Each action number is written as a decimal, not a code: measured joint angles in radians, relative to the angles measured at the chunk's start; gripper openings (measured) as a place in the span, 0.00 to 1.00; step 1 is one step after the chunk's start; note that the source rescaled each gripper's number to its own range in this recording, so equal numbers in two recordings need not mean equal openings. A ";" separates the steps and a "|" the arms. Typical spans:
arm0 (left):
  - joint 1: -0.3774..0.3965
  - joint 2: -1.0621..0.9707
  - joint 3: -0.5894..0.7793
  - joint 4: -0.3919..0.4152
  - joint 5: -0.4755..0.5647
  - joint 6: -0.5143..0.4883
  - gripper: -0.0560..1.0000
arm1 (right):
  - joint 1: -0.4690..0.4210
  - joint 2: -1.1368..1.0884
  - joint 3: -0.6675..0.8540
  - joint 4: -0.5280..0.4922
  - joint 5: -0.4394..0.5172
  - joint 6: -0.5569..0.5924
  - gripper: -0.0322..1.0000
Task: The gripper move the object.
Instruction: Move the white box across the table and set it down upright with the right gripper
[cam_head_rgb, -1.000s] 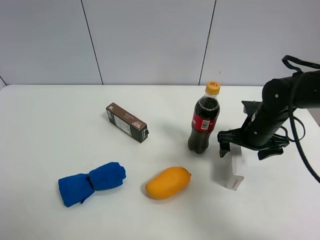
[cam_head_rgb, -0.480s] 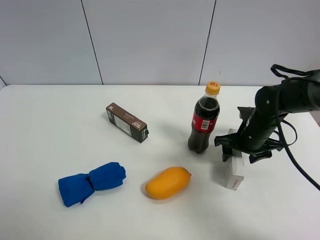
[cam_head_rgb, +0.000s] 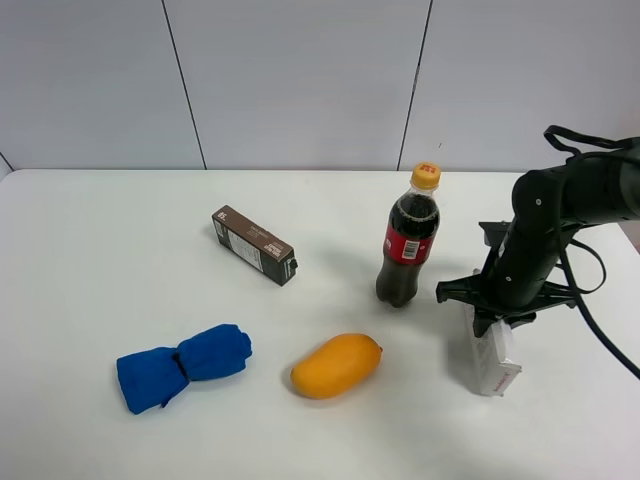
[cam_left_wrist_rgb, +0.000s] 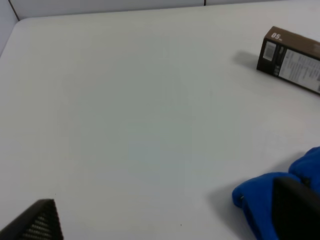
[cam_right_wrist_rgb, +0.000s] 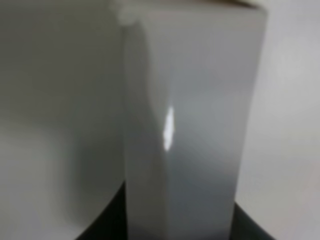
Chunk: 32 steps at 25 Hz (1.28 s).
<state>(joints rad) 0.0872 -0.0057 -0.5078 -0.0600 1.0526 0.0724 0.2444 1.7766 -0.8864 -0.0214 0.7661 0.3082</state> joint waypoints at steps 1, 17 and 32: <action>0.000 0.000 0.000 0.000 0.000 0.000 1.00 | 0.000 -0.014 0.000 -0.004 0.017 0.000 0.04; 0.000 0.000 0.000 0.000 0.000 -0.001 1.00 | 0.000 -0.531 0.001 0.021 0.344 -0.236 0.04; 0.000 0.000 0.000 0.000 0.000 -0.001 1.00 | 0.094 -0.673 0.001 0.314 0.303 -1.091 0.03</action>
<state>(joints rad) 0.0872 -0.0057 -0.5078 -0.0600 1.0526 0.0716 0.3383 1.1036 -0.8856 0.2927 1.0694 -0.7827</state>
